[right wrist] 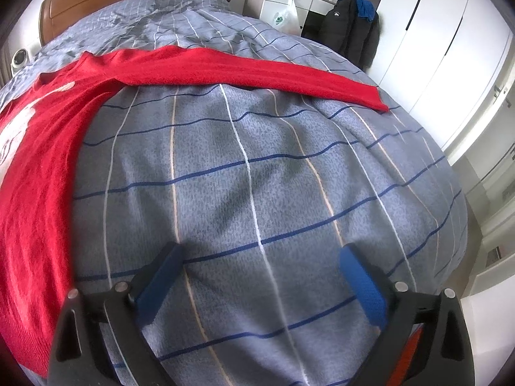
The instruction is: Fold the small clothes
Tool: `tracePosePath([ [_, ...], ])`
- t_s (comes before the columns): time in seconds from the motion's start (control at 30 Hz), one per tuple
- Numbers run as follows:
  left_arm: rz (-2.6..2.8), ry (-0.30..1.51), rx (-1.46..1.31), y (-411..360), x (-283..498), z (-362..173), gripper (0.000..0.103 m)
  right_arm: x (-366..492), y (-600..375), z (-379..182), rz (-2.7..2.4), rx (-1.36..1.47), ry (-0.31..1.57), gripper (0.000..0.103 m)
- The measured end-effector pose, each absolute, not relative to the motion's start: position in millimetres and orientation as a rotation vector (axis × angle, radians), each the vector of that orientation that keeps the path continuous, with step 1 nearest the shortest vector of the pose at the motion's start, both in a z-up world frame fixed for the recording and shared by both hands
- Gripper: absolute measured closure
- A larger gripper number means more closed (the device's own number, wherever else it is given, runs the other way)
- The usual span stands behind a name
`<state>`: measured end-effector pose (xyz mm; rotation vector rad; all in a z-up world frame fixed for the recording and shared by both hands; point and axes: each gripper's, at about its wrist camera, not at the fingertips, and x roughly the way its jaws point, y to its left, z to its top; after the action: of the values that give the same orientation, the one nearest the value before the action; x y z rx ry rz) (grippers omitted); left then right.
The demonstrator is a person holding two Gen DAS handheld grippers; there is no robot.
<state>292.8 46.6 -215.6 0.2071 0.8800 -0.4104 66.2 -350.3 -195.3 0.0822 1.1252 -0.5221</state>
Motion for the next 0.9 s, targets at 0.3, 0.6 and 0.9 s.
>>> tracePosePath([
  [0.3,-0.411,0.88,0.207,46.7,292.6,-215.6,0.0,68.0,-350.9,-197.4,-0.528,0.078,1.122,0.003],
  [0.6,-0.411,0.88,0.207,46.7,292.8,-215.6,0.0,69.6,-347.9,-193.7,-0.554,0.068,1.123,0.003],
  [0.9,-0.411,0.88,0.207,46.8,292.7,-215.5,0.0,67.1,-350.7,-193.0,-0.517,0.086,1.081,0.003],
])
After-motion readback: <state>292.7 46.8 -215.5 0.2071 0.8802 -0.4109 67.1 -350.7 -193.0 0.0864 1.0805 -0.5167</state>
